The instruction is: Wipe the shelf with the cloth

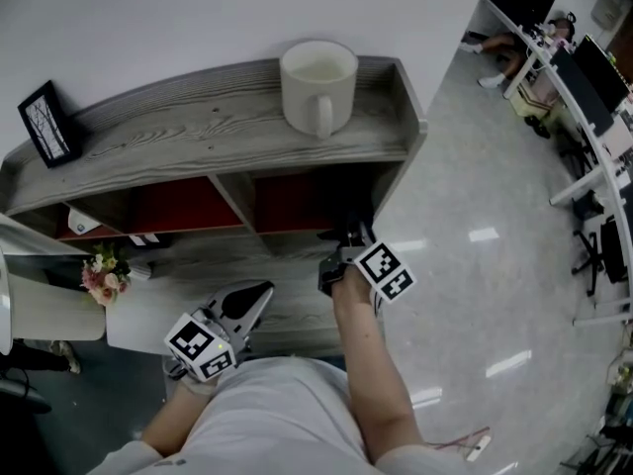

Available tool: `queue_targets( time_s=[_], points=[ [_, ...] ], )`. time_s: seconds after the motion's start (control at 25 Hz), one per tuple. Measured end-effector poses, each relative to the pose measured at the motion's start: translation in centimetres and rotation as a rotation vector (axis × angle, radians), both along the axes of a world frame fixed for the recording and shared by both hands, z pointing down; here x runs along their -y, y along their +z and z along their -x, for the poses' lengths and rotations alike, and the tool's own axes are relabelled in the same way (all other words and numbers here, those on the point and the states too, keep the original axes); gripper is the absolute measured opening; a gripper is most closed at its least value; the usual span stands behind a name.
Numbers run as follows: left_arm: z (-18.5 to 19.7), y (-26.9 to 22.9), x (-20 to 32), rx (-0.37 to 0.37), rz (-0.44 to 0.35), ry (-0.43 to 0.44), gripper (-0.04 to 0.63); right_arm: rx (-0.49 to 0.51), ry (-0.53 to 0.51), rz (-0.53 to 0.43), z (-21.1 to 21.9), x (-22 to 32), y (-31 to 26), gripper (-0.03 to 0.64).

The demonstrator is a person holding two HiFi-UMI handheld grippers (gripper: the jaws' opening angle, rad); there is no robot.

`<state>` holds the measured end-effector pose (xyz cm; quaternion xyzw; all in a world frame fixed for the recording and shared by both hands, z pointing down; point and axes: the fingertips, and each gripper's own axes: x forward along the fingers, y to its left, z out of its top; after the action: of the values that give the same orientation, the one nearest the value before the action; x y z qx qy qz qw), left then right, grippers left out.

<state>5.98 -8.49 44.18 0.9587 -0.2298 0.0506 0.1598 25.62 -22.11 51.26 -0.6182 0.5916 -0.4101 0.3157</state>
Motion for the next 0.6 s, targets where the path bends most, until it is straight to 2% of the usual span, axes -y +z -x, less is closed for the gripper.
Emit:
queue_targets(
  time_s=[0.24,0.4,0.6],
  points=[
    [-0.6,0.0,-0.2,0.002,-0.002,-0.002,0.015,0.203,0.084,-0.016,-0.6,0.2,-0.7,0.089],
    [-0.9,0.0,-0.3,0.002,-0.004,-0.003,0.015,0.215,0.114,-0.051,-0.9,0.9,-2.5,0.089],
    [-0.8,-0.1,-0.5,-0.002,-0.009,-0.008,0.015,0.222,0.116,-0.143,-0.9,1.6,-6.9,0.089]
  ],
)
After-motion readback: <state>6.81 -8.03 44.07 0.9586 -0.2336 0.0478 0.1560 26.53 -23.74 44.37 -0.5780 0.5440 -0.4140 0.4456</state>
